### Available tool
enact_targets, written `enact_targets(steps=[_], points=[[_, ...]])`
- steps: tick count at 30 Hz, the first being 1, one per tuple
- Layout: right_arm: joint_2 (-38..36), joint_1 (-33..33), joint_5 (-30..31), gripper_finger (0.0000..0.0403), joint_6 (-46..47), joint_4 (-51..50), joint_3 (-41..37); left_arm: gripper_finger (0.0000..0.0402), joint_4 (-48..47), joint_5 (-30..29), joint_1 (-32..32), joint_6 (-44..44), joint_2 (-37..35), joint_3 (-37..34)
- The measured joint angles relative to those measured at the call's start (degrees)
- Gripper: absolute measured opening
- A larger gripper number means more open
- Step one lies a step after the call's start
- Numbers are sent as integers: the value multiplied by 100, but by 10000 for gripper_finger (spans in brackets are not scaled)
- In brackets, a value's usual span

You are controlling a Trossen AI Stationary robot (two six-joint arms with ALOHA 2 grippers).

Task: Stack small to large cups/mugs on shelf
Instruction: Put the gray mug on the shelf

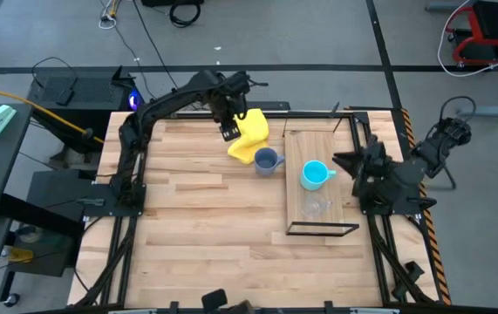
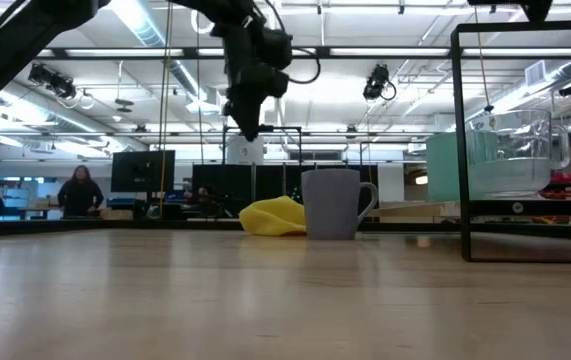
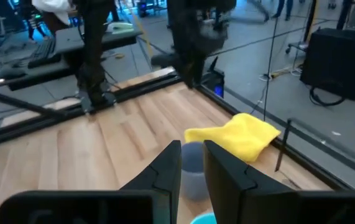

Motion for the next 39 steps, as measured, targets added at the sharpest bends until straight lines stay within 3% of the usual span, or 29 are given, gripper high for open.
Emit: enact_targets(steps=[11, 15, 21, 26, 31, 39], points=[[584, -2193, -1888, 75, -1264, -14, 1331, 121, 664, 240, 333, -31, -158, -1939], [1200, -3346, -2875, 75, -1604, -137, 1828, 117, 1559, 537, 327, 53, -734, -3001], [2562, -5184, -4884, 75, -2106, -526, 2574, 121, 2601, 589, 275, -264, -1952, -4444], [3762, -6295, -5613, 75, -2337, -1172, 3313, 122, 3211, 545, 145, -531, -2850, -5319], [4869, -6862, -6106, 75, -2582, -1643, 3881, 116, 3938, 554, -39, -509, -3463, -6022], [5999, -6856, -6212, 77, -2915, -1753, 4104, 121, 5027, 543, -266, -680, -3760, -6894]])
